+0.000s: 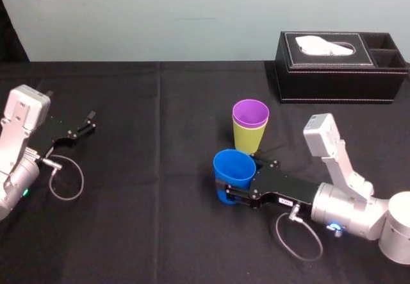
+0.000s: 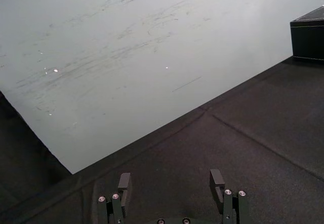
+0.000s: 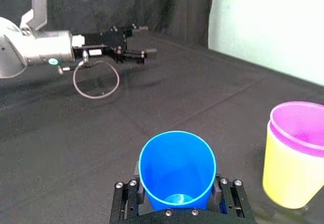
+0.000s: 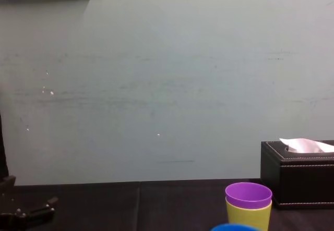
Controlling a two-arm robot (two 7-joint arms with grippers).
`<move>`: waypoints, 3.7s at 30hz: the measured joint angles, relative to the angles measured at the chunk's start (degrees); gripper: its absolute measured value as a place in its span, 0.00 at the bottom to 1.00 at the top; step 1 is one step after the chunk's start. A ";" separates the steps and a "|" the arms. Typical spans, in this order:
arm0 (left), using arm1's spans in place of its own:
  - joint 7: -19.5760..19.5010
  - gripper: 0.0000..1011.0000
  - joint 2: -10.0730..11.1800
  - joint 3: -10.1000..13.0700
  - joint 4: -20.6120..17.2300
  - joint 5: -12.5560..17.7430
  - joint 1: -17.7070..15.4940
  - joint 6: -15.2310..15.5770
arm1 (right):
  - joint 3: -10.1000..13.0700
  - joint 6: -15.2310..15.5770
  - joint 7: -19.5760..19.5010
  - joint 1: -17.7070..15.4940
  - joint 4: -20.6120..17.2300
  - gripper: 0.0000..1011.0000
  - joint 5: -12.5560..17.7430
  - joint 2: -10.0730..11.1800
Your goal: Stack the three plastic cups sequentially using one hand.
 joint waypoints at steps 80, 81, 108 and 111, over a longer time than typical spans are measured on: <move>0.00 1.00 0.00 0.00 0.00 0.00 0.00 0.00 | 3.07 6.16 -7.46 11.05 5.27 0.72 2.30 -3.35; 0.00 1.00 0.00 0.00 0.00 0.00 0.00 0.00 | 3.07 6.17 -7.45 11.05 5.26 0.72 2.35 -3.34; 0.00 1.00 0.00 0.00 0.00 0.00 0.00 0.00 | 3.79 6.22 -7.90 9.95 3.71 0.99 2.48 -2.72; 0.00 1.00 0.00 0.00 0.00 0.00 0.00 0.00 | 4.86 6.19 -9.66 8.23 2.06 0.99 2.14 -2.39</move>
